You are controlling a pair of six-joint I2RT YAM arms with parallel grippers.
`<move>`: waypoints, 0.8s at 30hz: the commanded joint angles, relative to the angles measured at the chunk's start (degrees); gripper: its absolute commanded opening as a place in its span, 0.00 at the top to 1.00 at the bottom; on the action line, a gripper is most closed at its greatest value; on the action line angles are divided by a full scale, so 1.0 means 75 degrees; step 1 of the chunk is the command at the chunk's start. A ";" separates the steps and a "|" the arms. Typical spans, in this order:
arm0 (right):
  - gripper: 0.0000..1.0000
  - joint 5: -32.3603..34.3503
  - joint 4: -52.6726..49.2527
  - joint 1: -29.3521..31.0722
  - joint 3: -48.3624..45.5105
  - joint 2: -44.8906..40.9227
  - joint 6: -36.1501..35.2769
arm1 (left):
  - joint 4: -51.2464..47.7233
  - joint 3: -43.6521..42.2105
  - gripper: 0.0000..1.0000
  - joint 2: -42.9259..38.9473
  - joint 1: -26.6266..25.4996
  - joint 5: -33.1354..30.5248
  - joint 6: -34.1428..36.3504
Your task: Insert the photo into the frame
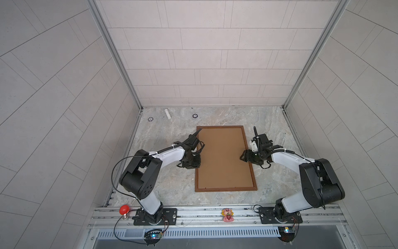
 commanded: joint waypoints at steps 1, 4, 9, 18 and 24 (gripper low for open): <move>0.31 -0.1311 -0.0545 0.0466 -0.0106 -0.0295 0.0378 | -0.0002 -0.0173 0.73 -0.0238 0.0050 0.0406 0.0170; 0.31 -0.1059 -0.1346 0.0380 0.0435 -0.0243 -0.0258 | 0.0060 -0.0315 0.73 -0.0304 0.0192 0.0502 0.0133; 0.38 -0.0220 -0.2151 -0.0142 0.1718 -0.0333 -0.0721 | -0.0441 -0.0316 0.71 -0.0915 0.0382 0.0337 0.0206; 0.67 0.0439 -0.2468 -0.0278 0.3749 0.1260 -0.1151 | -0.1349 0.0806 0.65 -0.1338 0.0558 0.0191 0.0732; 0.98 0.0405 -0.2247 -0.0379 0.4463 0.2416 -0.1112 | -0.1343 0.1154 0.65 -0.0833 0.0633 0.0301 0.0888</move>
